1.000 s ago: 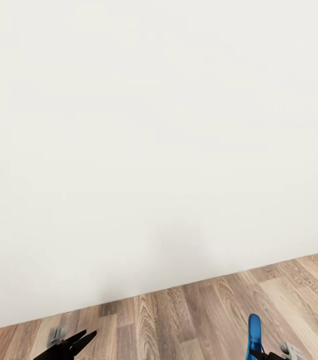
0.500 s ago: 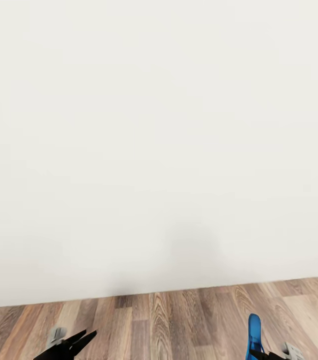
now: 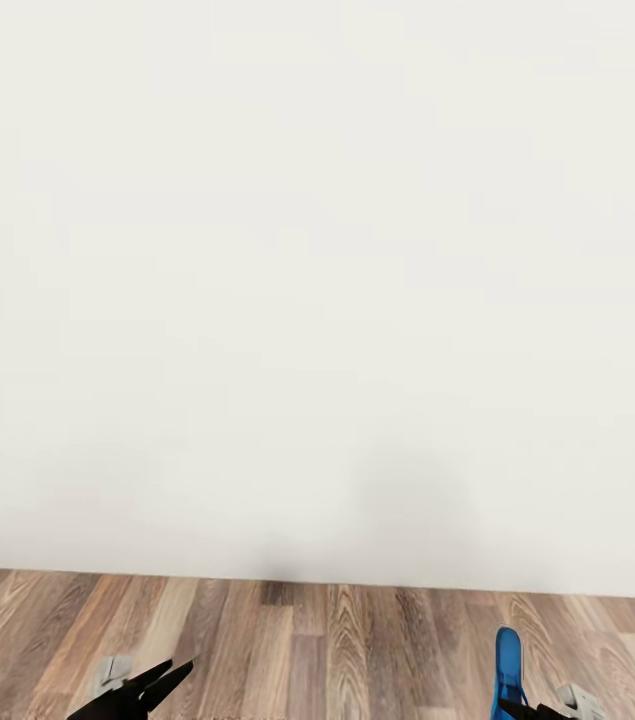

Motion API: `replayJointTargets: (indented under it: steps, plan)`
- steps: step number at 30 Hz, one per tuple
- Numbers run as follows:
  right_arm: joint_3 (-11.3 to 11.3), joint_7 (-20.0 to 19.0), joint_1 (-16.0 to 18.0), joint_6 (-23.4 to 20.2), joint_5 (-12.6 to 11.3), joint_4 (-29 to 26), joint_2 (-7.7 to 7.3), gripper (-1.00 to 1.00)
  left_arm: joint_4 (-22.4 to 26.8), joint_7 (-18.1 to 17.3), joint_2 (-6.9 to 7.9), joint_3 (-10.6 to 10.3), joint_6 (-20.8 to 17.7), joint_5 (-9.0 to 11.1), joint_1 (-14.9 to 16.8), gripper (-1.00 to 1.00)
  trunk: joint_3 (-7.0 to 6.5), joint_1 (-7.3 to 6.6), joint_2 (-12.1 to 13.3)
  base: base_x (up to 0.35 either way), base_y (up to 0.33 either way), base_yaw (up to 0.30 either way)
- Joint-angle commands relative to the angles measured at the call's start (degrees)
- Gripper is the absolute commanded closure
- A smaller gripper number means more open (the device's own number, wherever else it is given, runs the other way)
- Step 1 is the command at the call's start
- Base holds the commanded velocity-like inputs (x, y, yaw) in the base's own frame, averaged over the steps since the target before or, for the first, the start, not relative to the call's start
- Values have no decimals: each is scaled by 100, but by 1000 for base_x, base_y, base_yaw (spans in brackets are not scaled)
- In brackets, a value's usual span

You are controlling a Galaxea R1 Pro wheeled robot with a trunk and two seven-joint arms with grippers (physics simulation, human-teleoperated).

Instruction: In the bedroom, move the book from the bed onto either nightstand, and place the two sandals side by side next to the bed.

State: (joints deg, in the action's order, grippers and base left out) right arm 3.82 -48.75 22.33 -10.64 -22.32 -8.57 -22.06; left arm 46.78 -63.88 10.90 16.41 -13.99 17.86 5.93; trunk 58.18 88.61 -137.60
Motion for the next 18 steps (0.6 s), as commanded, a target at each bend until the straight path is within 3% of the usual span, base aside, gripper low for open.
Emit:
replayJointTargets:
  steps: [1, 12, 18]
  plan:
    - [40, -21, 0, -61, -9, -4, 0, 100, -2, -20, 0, 3, -60, 25, 4, -100, 8, -1, -2, 0, 0, 275]
    - [40, -21, 0, -61, -9, -3, 0, 100, -2, -18, 0, 3, -59, 25, 4, -100, 25, -1, -2, 0, 0, 273]
    - [39, -21, -1, -61, -9, -4, 0, 100, -2, -19, 0, 3, -60, 25, 4, -100, 26, -1, -2, 0, 0, 176]
